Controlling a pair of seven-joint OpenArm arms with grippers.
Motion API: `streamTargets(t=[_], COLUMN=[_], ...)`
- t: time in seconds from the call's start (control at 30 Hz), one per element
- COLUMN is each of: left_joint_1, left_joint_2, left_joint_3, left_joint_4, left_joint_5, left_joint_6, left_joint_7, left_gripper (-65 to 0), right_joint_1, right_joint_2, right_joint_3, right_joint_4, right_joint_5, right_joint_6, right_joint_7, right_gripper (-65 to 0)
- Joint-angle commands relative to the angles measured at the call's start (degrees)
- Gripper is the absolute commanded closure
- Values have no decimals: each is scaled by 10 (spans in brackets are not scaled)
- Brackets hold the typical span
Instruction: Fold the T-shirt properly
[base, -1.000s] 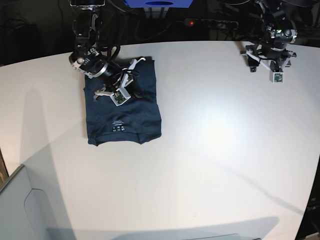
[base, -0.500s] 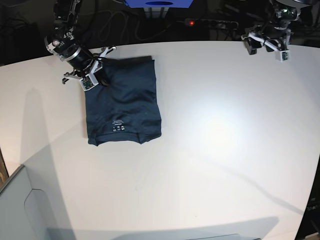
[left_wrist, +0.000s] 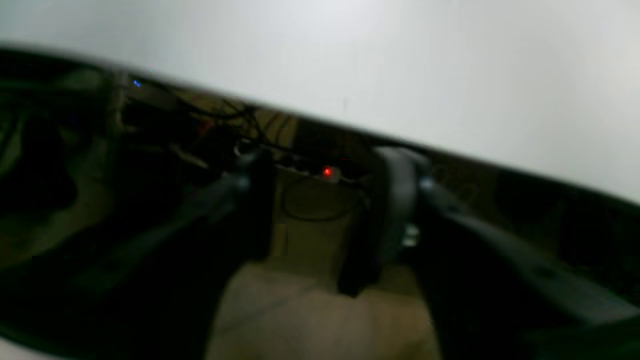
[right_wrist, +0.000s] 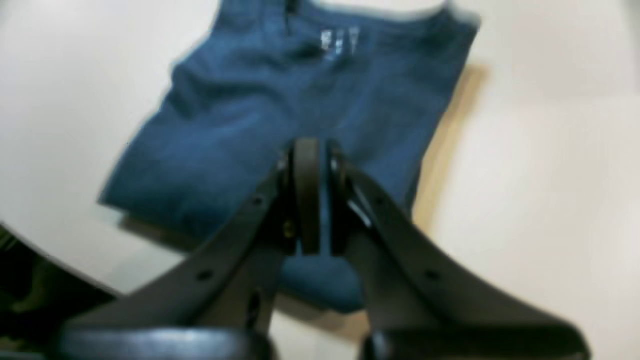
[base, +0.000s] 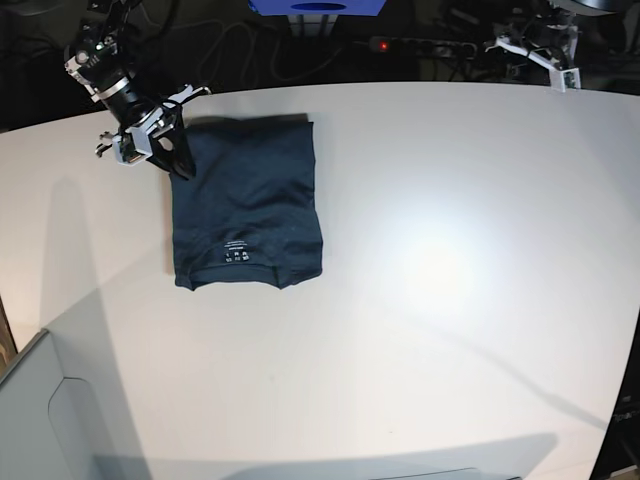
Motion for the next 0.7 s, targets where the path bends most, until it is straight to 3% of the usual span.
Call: streamTargets(t=[0.0,0.13,0.17,0.33,0.57,0.67], left_joint_1=[16,43,51,52,-31,-91], left_joint_2=[4,18,16,14,13,0], left_joint_3=[-2,14,24,52,119,119], left_joint_4=[8,3,-5,-105,-380,-515], left_joint_5=[-6,-3,-3,33,194,223], left_joint_6=[0,0,0,0,1,2], left_joint_7=[-19,-50,-54,-100,-329,-375], left_gripper=[-206,-13,0,0,0,0], right_joint_1=[-22,-99,-121,-186,-135,-82], right_joint_2=[2,1,1,2,43,63], right_joint_3=[4,4,2,2,-2,-2], right_joint_4=[19,58,60,41,-182,-306], right_joint_5=[8,9,9,7,7,7], right_joint_6=[4,4,4,4,4,4], right_joint_7=[4,-12,-19,-49,-52,-45], right_gripper=[-1,-1,-1,-1,0,0])
